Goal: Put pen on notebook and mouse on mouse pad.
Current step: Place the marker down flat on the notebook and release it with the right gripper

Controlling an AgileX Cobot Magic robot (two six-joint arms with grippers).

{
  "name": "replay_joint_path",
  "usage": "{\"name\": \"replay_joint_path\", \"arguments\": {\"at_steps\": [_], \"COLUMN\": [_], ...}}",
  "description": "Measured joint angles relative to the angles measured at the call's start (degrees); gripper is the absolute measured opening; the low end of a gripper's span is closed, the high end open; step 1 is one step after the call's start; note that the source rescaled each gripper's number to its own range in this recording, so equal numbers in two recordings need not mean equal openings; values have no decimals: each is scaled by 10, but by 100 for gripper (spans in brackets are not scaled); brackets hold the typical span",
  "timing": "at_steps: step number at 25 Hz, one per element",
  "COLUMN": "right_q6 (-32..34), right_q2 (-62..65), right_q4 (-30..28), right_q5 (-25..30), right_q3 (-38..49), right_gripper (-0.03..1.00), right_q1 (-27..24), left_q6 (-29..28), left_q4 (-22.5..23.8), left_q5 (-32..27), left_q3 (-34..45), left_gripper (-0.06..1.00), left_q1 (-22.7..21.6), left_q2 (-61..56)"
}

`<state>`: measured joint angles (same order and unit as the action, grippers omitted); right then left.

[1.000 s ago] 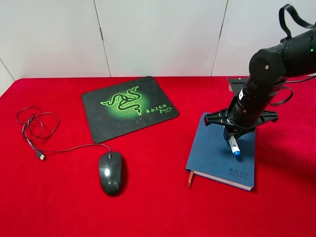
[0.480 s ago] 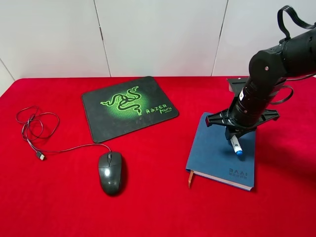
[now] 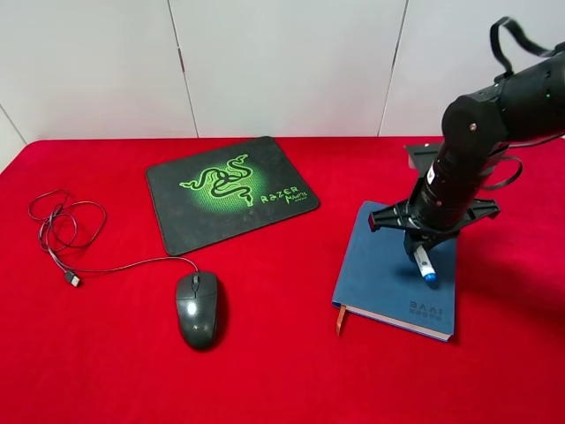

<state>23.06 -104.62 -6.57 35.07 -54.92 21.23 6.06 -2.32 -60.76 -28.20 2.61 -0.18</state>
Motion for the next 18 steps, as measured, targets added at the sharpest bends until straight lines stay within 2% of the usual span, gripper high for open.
{"name": "replay_joint_path", "arguments": {"at_steps": [3,6,9,11,13,15,18], "right_q6": [0,0,0,0,0,0,0], "right_q2": [-4,-4,-4,-4,-4,-4,-4], "right_q4": [2,2,3,3,3,4,4], "right_q5": [2,2,2,2,1,-1,-4], "right_q3": [0,0,0,0,0,0,0], "right_gripper": [0,10,37,64,85,95,99], "right_q1": [0,0,0,0,0,0,0], "left_q6": [0,0,0,0,0,0,0], "left_q4": [0,0,0,0,0,0,0], "left_q5": [0,0,0,0,0,0,0], "left_q3": [0,0,0,0,0,0,0], "left_gripper": [100,100,100,100,100,100,100], "left_q1": [0,0,0,0,0,0,0], "left_q2": [0,0,0,0,0,0,0]}}
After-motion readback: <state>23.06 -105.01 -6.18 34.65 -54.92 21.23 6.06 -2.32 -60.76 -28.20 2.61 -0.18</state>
